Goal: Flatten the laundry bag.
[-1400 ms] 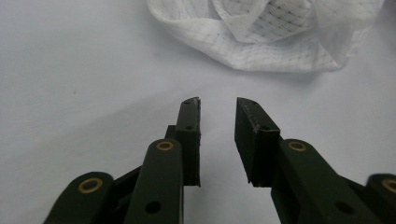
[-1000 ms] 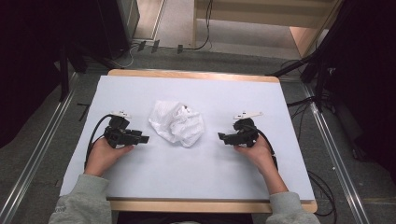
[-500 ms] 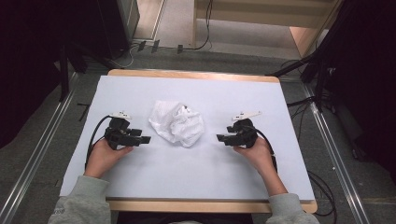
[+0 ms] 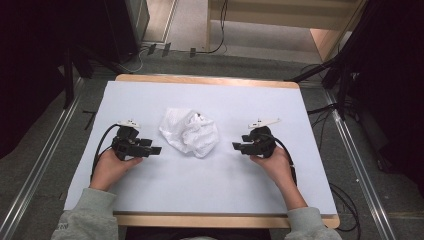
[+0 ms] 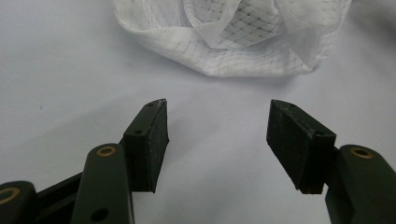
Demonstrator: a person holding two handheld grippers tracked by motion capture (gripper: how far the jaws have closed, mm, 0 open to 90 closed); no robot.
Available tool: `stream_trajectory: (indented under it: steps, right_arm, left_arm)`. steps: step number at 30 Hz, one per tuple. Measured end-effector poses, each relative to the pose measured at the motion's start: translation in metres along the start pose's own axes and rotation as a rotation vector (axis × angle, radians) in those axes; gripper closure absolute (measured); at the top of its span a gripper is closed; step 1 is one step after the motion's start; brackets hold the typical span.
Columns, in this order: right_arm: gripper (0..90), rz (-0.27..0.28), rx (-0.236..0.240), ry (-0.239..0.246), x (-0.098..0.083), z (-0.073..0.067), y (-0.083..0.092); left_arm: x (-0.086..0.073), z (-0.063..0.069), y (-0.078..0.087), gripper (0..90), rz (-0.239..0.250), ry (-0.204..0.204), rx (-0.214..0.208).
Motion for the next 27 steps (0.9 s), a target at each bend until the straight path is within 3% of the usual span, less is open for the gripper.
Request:
stream_trajectory:
  steps: [11,23,27]
  right_arm:
    - [51.8,-0.007,0.002,-0.022,0.002,-0.001,0.001]
    - [60.9,0.024,0.018,-0.048,0.010,-0.002,0.001]
    - [62.9,0.021,0.025,-0.021,0.019,-0.007,-0.005]
  left_arm:
    - [0.000,0.001,0.000,39.5,0.003,0.004,0.001]
    - [0.000,0.004,0.005,39.6,0.011,-0.002,0.008]
    - [-0.001,0.006,0.009,39.6,0.028,0.014,0.008]
Point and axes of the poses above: each handheld gripper's, and its own axes: y roughly backward along the jaws, x roughly out of its top, z roughly to its right, the point moved 1 cm from there along -y, roughly forward along the jaws, and after that the axes turned 10 degrees about z, right-handed, at the moved point
